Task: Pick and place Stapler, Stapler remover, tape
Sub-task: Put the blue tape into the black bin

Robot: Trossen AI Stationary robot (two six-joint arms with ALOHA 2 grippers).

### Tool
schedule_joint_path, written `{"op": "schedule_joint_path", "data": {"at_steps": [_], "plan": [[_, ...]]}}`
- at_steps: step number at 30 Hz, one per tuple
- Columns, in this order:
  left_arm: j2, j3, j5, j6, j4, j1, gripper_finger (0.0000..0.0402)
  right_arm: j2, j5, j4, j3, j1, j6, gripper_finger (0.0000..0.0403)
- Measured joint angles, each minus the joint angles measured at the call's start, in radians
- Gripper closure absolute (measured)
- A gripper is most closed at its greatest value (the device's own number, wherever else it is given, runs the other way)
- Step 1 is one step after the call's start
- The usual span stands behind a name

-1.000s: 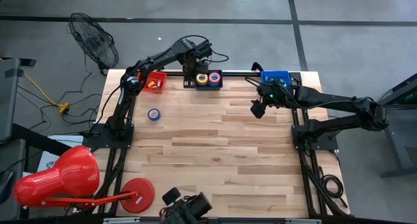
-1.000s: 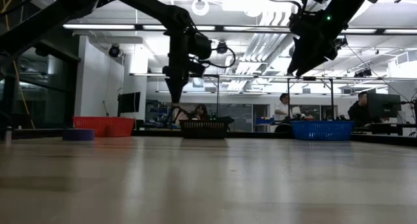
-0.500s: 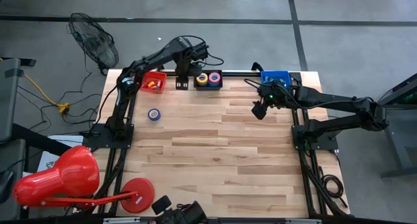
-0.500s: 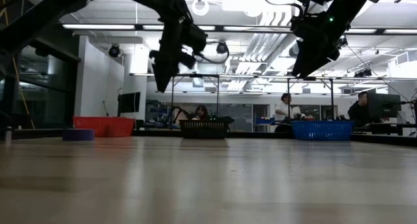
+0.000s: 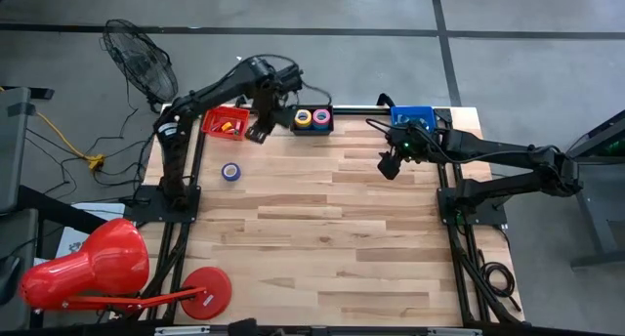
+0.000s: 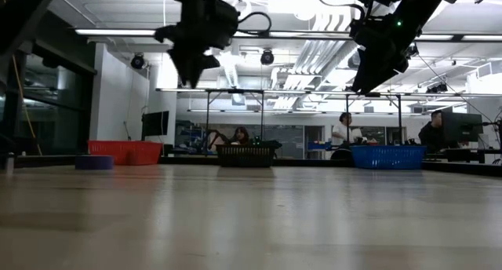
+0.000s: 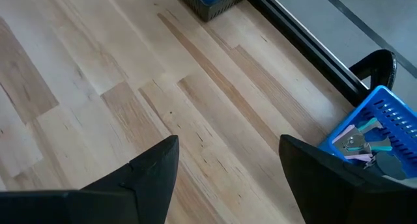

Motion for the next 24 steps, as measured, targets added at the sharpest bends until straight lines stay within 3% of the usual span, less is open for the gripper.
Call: {"op": "schedule_joint_path", "data": {"at_steps": [6,12,17,24], "plan": [[-0.14,-0.346,0.013,0.015,0.019,-0.015,0.0263,0.0,0.0,0.001,0.0,0.0,-0.009,0.0146],[-0.256,-0.677,0.013,0.015,0.175,-0.014,0.0263,0.0,0.0,0.003,0.0,0.0,-0.03,0.0146],[-0.288,-0.838,-0.012,0.025,0.303,-0.013,0.0263,0.0,0.0,0.008,0.0,0.0,-0.033,0.0146],[-0.291,-0.951,-0.105,0.058,0.413,-0.013,0.0263,0.0,0.0,0.011,0.0,0.0,-0.032,0.0146]]}}
